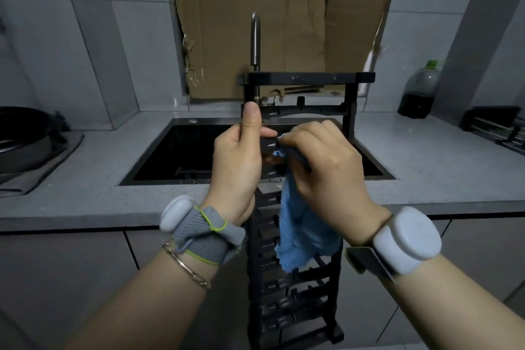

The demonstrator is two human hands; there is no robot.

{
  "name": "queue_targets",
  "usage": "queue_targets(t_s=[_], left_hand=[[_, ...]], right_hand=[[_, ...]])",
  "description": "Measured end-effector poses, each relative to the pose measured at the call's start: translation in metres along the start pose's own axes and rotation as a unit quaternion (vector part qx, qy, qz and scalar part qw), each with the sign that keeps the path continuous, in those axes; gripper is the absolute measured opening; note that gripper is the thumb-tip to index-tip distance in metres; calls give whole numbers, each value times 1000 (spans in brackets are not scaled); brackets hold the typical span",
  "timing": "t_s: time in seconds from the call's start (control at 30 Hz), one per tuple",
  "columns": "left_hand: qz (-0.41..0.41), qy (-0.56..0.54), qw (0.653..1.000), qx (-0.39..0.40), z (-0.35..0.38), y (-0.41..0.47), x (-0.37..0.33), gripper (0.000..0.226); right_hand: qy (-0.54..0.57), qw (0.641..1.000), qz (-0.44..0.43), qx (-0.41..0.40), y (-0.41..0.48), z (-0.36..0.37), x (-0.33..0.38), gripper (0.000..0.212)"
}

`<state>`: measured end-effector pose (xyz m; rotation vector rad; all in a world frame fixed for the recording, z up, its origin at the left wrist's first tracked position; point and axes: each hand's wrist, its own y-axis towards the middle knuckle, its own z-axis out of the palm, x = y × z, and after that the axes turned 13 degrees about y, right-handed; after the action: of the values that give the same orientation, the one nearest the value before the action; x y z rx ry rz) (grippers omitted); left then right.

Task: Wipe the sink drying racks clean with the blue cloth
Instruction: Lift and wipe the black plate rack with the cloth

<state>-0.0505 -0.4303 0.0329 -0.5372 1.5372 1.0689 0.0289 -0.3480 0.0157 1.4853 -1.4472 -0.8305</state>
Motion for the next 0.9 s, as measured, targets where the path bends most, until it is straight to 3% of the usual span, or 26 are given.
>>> queue_targets(t_s=[0.23,0.4,0.9], left_hand=[[28,-17,999,15,-3,-7,-3,51],[33,-22,999,13,-1,-10,1,50],[-8,-1,999,33,1,-13,14,51]], right_hand=[[-75,996,7,-43,2,-9,-1,18],[-48,998,-26,-36,-1,-2,1,12],[-8,999,52,-7,-20,-5,-23,23]])
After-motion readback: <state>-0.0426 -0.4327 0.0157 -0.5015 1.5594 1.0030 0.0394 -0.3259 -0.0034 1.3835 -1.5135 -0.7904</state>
